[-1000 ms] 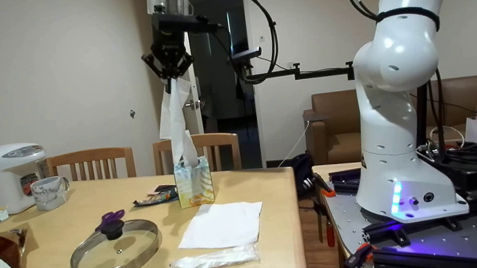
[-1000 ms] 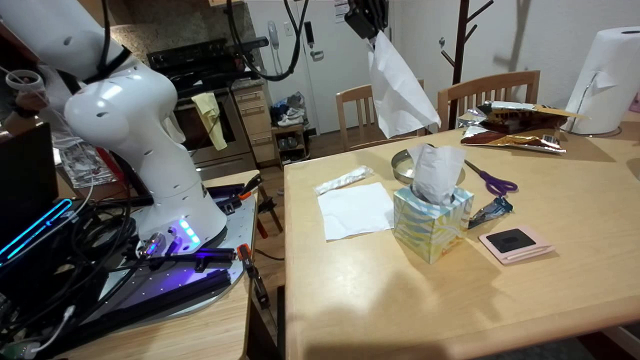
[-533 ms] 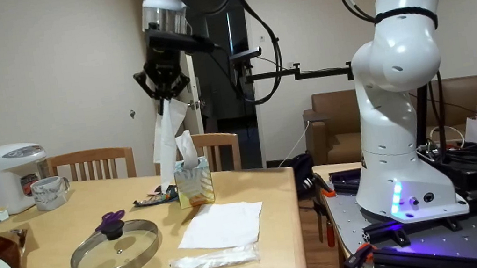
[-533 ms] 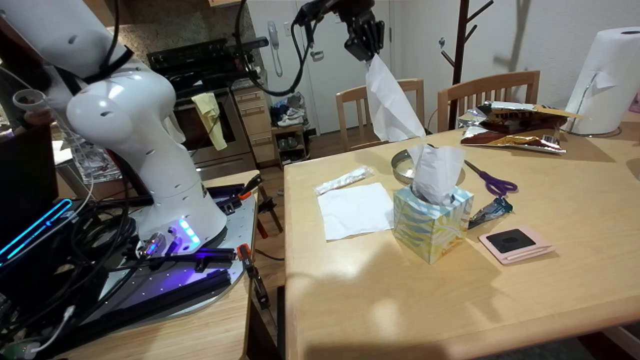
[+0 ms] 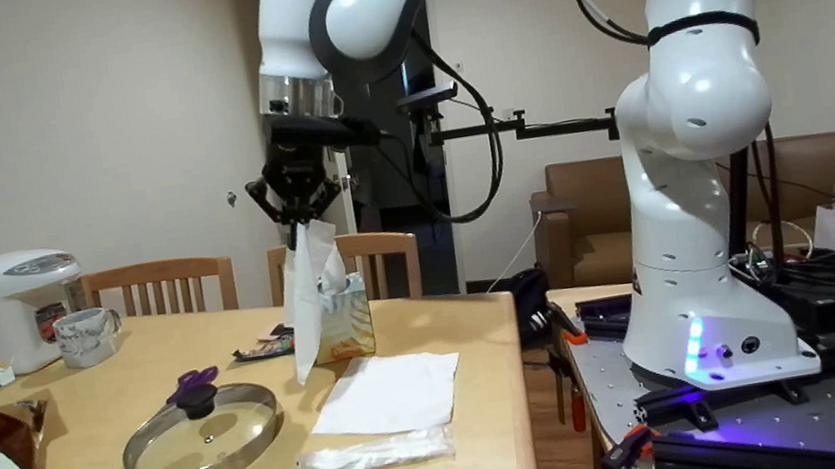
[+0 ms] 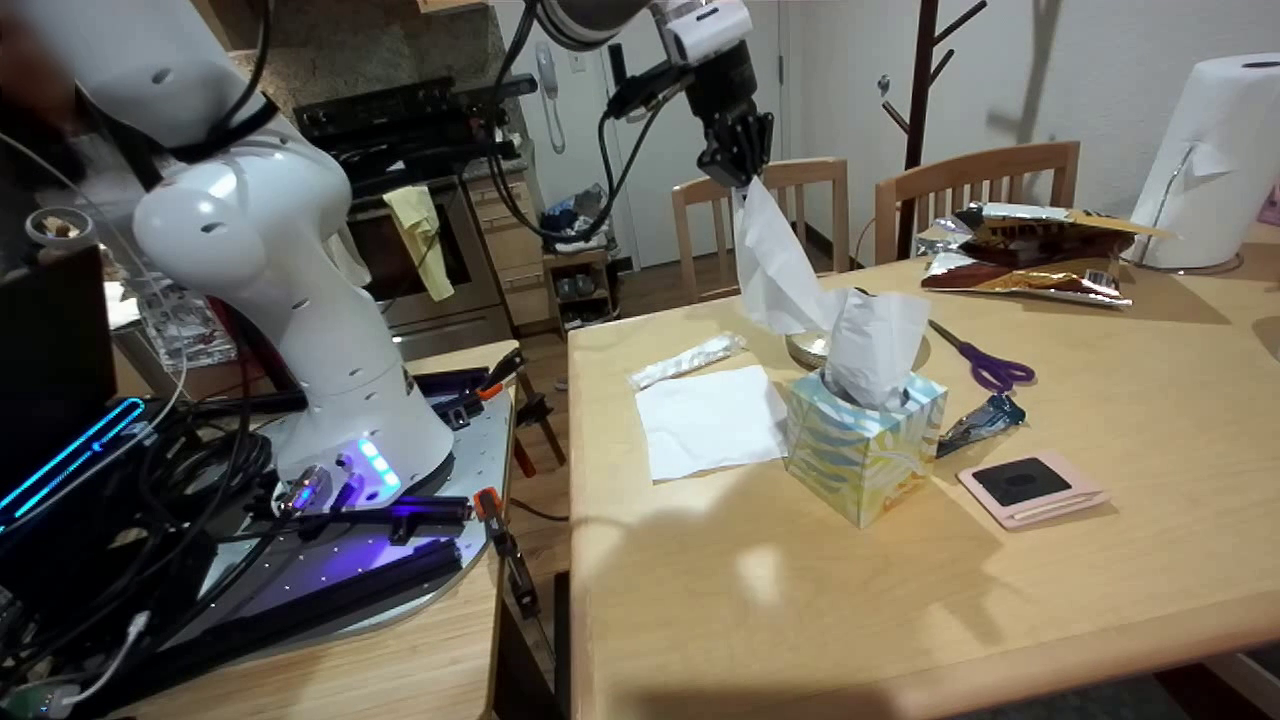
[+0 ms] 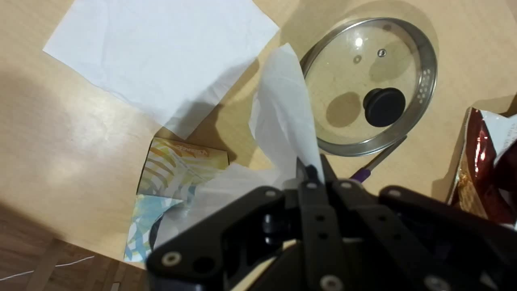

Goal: Take a piece of tissue from the tissue box and put it on the table

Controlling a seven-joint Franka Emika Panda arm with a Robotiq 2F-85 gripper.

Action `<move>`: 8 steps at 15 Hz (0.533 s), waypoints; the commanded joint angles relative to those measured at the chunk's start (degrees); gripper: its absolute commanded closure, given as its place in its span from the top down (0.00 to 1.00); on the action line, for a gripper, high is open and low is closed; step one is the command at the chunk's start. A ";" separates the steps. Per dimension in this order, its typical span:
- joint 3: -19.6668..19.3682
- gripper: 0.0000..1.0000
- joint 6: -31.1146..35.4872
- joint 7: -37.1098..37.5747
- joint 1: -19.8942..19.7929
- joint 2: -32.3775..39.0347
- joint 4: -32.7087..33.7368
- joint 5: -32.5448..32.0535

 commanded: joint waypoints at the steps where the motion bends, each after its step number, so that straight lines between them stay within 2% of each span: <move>1: -0.58 0.00 2.56 0.95 -0.19 2.42 -1.56 -0.28; 8: -4.67 0.00 3.96 -1.11 -0.70 6.58 -2.42 1.20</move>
